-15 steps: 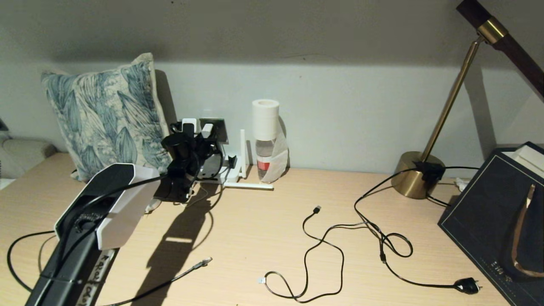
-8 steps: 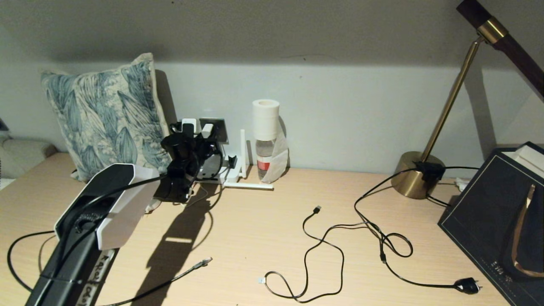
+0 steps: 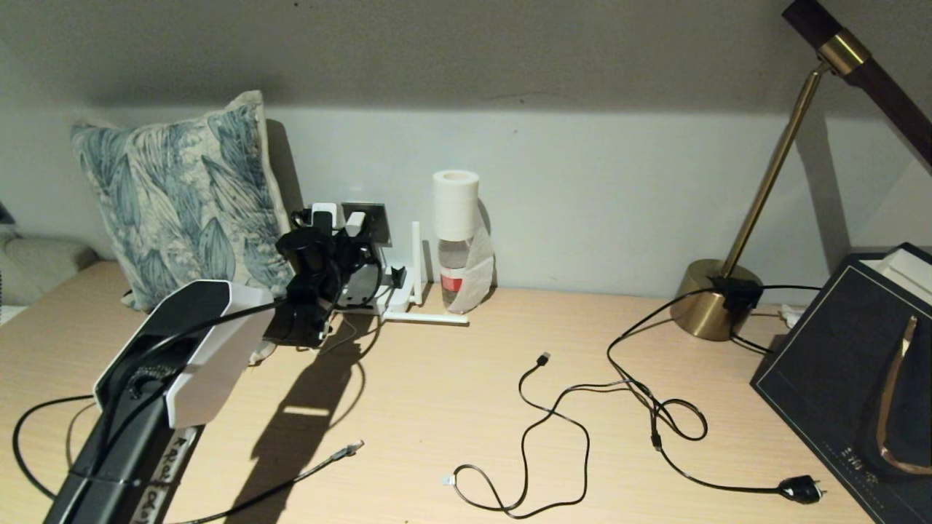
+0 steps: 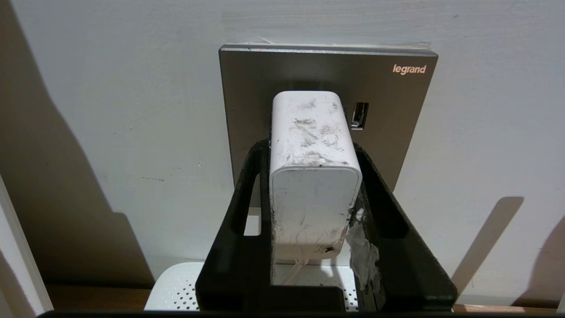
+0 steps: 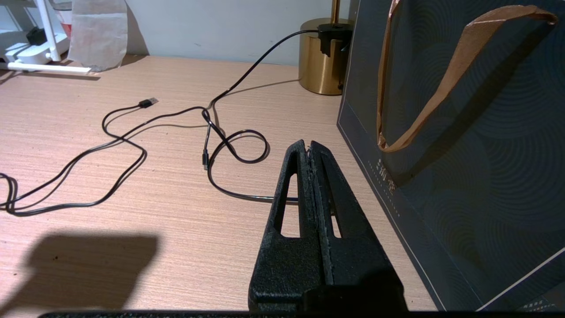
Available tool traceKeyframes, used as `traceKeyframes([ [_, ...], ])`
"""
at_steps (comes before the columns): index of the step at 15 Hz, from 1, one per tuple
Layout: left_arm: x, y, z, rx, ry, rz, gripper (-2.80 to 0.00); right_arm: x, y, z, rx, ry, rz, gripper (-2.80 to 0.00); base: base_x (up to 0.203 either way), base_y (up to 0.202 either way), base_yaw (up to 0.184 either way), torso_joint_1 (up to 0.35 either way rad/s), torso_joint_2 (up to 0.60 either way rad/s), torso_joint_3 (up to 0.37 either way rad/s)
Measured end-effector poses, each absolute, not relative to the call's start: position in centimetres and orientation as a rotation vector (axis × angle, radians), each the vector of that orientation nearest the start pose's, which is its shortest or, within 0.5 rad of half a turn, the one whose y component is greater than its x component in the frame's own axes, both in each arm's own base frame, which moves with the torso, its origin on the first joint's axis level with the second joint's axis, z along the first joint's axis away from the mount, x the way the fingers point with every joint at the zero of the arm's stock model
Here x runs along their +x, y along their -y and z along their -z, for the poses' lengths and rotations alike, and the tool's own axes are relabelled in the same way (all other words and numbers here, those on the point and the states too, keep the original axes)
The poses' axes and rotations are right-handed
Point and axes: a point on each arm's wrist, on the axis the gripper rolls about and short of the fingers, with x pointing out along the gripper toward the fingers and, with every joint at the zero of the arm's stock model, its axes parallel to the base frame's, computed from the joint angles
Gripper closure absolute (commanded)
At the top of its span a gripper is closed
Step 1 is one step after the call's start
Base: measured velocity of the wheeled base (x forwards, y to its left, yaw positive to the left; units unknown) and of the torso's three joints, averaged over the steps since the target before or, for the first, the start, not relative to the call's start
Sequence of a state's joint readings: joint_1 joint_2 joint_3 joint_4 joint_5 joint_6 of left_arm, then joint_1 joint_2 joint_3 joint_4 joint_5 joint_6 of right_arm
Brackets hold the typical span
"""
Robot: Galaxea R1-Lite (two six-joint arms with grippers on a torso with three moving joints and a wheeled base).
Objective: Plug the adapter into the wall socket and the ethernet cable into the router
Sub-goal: Plug plug into socket
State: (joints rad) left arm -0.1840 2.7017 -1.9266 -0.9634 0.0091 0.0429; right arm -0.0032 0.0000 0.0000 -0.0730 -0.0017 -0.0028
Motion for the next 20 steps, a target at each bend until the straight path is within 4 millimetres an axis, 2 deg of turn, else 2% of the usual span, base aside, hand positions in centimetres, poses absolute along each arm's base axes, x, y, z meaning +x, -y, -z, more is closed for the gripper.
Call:
traceKeyframes([
  [20,54.06,10.19,-7.23,0.037,0.224,0.192,0.0,-2.31,0.0,-8.3,-0.003,0.073,0.005,0.0,0.003,0.0,0.0,0.0,0.0,0.0],
])
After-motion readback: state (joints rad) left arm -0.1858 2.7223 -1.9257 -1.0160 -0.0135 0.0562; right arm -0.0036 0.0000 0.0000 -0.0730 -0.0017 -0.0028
